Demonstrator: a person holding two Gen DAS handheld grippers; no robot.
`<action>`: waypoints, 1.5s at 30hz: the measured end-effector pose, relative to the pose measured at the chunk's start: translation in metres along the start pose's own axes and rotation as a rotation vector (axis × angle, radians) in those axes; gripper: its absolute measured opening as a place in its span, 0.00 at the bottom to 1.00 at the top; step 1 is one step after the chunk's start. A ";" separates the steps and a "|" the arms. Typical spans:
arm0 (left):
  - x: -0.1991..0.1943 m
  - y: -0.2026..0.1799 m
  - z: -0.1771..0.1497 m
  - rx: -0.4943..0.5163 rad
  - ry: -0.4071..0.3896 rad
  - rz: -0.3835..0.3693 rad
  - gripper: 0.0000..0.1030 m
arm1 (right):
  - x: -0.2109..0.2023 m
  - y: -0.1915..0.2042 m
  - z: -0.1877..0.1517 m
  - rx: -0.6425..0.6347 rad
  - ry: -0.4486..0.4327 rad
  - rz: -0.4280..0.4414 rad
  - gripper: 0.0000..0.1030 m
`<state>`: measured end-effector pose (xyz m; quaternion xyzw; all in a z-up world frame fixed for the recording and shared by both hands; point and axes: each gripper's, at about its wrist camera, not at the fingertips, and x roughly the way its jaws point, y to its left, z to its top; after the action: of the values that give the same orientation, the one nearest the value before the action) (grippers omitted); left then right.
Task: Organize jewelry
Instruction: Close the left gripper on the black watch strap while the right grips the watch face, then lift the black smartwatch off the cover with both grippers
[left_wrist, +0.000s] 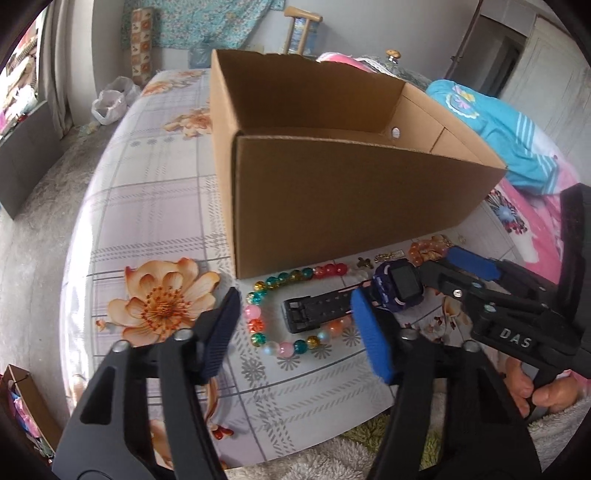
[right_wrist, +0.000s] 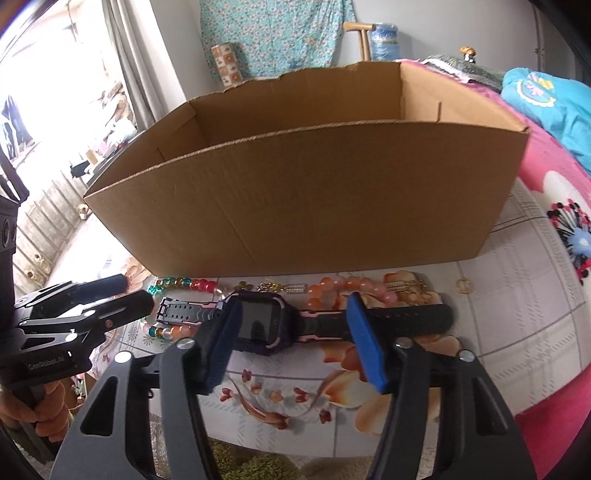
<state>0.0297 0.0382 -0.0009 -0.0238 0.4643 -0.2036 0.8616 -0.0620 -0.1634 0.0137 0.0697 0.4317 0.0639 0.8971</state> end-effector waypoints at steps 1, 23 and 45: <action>0.002 0.001 0.001 -0.003 0.009 -0.011 0.46 | 0.003 0.001 0.000 -0.003 0.009 0.000 0.51; 0.038 0.008 0.018 -0.107 0.188 -0.107 0.39 | 0.008 0.015 -0.008 -0.065 0.029 0.026 0.38; 0.036 0.023 0.015 -0.334 0.187 -0.344 0.56 | 0.012 0.007 -0.007 -0.053 0.027 0.044 0.38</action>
<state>0.0669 0.0436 -0.0259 -0.2256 0.5584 -0.2687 0.7517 -0.0601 -0.1538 0.0011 0.0545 0.4403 0.0961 0.8910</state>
